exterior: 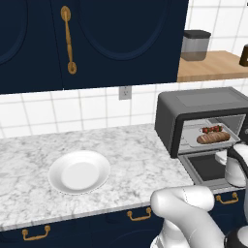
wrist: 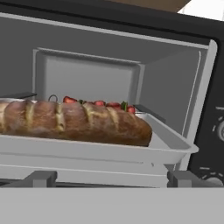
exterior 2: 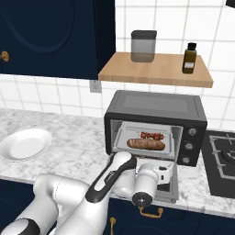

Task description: Pick up the kebab skewer and baguette bread, and place them inside the toaster oven. Close the toaster oven door and start by setting the timer.

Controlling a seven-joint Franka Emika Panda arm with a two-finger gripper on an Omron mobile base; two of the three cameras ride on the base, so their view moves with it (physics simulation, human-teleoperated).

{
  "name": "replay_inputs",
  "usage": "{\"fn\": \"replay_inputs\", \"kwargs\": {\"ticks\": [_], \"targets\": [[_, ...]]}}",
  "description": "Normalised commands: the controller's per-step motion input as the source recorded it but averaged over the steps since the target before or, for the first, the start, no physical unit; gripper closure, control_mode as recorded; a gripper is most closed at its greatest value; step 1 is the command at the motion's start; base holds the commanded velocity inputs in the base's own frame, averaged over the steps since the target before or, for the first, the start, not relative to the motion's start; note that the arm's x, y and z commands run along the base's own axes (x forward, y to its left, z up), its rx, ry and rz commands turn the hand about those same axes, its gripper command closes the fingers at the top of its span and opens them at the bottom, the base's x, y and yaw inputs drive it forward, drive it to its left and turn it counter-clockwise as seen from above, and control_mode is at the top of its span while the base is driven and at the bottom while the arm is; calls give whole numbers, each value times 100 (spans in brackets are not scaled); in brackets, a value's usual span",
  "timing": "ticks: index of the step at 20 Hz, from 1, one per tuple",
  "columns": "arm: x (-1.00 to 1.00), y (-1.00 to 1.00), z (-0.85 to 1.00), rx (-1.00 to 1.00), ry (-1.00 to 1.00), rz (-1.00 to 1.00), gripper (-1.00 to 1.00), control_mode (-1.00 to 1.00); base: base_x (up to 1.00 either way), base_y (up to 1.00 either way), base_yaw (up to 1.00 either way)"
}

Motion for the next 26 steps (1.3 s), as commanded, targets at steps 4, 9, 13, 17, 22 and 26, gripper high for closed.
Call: {"fn": "replay_inputs", "kwargs": {"ticks": [4, 9, 13, 17, 22, 26], "targets": [[12, 1, 0, 0, 0, 0, -100, -100, 0, 0, 0], [9, 2, 0, 0, 0, 0, -100, -100, 0, 0, 0], [6, 9, 0, -1, 0, 0, -100, -100, 0, 0, 0], [12, 12, 0, 0, 0, 0, -100, -100, 0, 0, 0], [22, 1, 0, 0, 0, 0, -100, -100, 0, 0, 0], [28, 3, 0, 0, 1, 0, -100, -100, 0, 0, 0]]}}
